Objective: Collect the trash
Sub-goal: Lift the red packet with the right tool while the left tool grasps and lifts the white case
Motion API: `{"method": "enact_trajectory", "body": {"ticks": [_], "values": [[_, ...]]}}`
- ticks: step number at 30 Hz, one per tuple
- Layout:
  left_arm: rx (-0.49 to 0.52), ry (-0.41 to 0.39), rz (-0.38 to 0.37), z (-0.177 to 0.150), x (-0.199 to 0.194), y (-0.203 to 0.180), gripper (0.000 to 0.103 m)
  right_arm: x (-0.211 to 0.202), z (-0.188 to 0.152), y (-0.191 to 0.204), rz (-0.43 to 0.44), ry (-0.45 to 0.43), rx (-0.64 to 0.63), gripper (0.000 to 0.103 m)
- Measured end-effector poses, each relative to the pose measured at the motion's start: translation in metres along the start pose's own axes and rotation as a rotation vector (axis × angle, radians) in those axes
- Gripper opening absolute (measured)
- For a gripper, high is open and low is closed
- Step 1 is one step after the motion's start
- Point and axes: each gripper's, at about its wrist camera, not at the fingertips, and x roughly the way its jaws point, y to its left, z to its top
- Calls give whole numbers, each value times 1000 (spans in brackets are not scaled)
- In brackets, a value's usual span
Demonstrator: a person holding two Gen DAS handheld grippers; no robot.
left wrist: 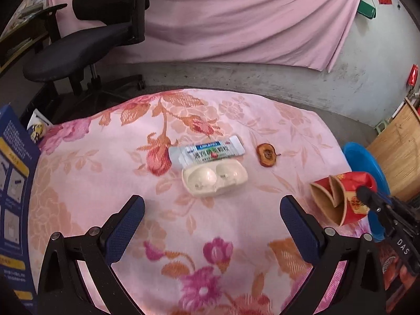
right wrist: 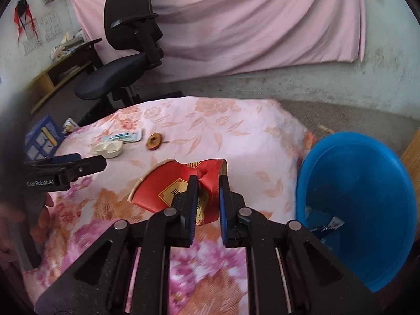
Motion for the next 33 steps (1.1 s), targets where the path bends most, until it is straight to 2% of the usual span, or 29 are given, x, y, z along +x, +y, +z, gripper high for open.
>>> {"method": "enact_trajectory", "body": {"ticks": [2,4,8,10,12,23,26,30,33], "values": [[13,-6,16,2,4,-3,97,4,4,0,-54,-14,-35,38],[30,-4,43,5,9,-5,90,8,7,-1,-78,-19,-47,38],[33,5,92,10,20,-11,73,8,6,-9,-54,-20,-20,38],[44,12,111,12,24,-14,58,8,5,-12,-46,-18,-12,38],[58,18,130,11,27,-18,52,8,4,-14,-40,-17,-2,38],[104,-52,105,-10,6,-33,52,1,-2,-29,33,-37,65,38],[115,-115,82,-18,-11,-41,52,-5,-4,-34,49,-66,87,38],[141,-260,20,-29,-44,-53,52,-20,-8,-39,54,-137,111,38],[175,-326,7,-36,-61,-69,52,-30,-9,-41,55,-188,120,38]]}}
